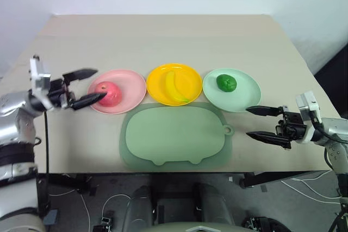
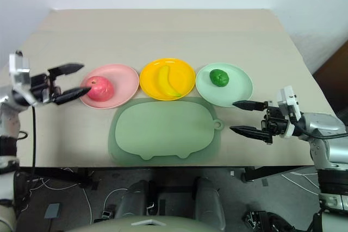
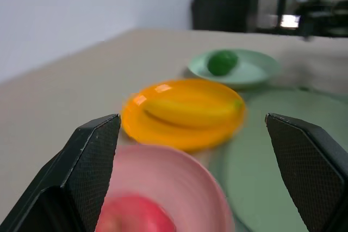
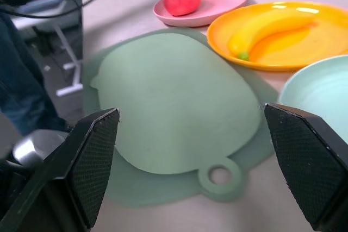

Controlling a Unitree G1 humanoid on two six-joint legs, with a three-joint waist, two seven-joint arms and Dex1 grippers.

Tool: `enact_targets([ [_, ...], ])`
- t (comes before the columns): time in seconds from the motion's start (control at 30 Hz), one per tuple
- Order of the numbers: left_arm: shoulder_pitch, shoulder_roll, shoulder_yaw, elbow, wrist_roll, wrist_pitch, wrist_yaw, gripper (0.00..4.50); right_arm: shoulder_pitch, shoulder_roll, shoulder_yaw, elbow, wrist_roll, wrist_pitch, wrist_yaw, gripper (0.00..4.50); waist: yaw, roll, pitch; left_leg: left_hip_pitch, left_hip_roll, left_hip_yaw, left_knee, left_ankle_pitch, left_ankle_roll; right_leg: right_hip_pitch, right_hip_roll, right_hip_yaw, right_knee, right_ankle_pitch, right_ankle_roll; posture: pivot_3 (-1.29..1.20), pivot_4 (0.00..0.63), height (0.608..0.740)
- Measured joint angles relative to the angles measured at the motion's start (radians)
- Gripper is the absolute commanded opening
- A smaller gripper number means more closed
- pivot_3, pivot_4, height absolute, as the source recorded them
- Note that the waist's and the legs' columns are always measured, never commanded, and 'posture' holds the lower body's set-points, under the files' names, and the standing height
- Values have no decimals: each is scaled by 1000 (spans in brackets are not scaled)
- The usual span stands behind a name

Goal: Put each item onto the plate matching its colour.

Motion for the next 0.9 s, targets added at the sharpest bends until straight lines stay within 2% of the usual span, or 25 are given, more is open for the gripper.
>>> enact_targets([
  [0.13,111,27,46,-34,-24,13,-33,4472,-6,-6,-22,42,-18,-61,0,4500,6,0,0,0,0,0,0,-2,-3,1,0,0,-3,0,0,0,150,684],
  [0.43,344,32,150,-40,-53,-15,-57,4472,-8,-112,-87,186,-53,-157,59,4500,1,0,0,-1,2,2,-1,-2,-3,-2,0,0,-4,0,0,0,150,684],
  [0.63,405,56,225,-20,-74,-20,-75,4472,-37,-151,-94,312,-82,-219,97,4500,0,1,0,-1,4,3,-1,-2,-3,-4,0,-2,-4,0,-1,0,150,684],
  [0.9,439,43,242,-45,-77,-23,-56,4472,-14,-139,-97,314,-82,-223,83,4500,1,1,0,-1,4,4,-1,-2,-3,-6,0,-2,-5,1,-2,0,150,684],
])
